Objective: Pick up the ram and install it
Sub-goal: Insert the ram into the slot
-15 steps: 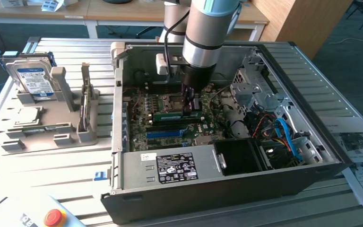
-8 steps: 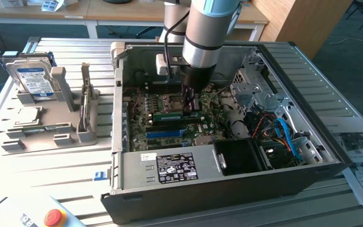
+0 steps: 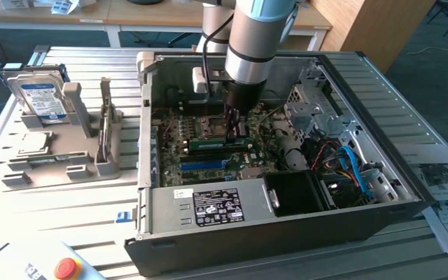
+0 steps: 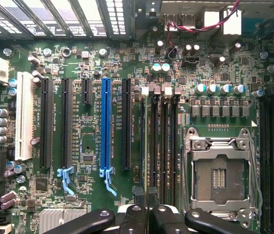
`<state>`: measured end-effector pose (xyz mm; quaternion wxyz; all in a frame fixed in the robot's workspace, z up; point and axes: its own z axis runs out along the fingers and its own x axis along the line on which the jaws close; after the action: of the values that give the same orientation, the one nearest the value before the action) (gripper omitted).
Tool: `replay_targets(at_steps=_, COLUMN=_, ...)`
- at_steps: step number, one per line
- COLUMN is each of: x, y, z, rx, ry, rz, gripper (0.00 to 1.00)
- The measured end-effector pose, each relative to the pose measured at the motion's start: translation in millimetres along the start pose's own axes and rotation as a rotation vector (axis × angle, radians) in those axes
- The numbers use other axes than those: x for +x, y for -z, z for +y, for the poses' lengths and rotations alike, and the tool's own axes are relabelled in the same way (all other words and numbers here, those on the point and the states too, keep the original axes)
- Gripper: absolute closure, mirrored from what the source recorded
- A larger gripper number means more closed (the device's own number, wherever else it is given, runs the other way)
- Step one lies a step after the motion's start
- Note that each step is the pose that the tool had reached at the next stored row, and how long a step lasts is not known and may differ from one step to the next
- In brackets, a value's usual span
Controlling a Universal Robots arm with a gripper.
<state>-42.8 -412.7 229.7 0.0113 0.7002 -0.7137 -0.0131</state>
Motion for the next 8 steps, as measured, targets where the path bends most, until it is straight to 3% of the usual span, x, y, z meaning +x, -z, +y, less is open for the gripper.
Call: replay_targets(at_steps=8, x=0.0, y=-1.0, z=0.0, rx=0.0011, ry=0.000, rz=0.0001, gripper=0.88)
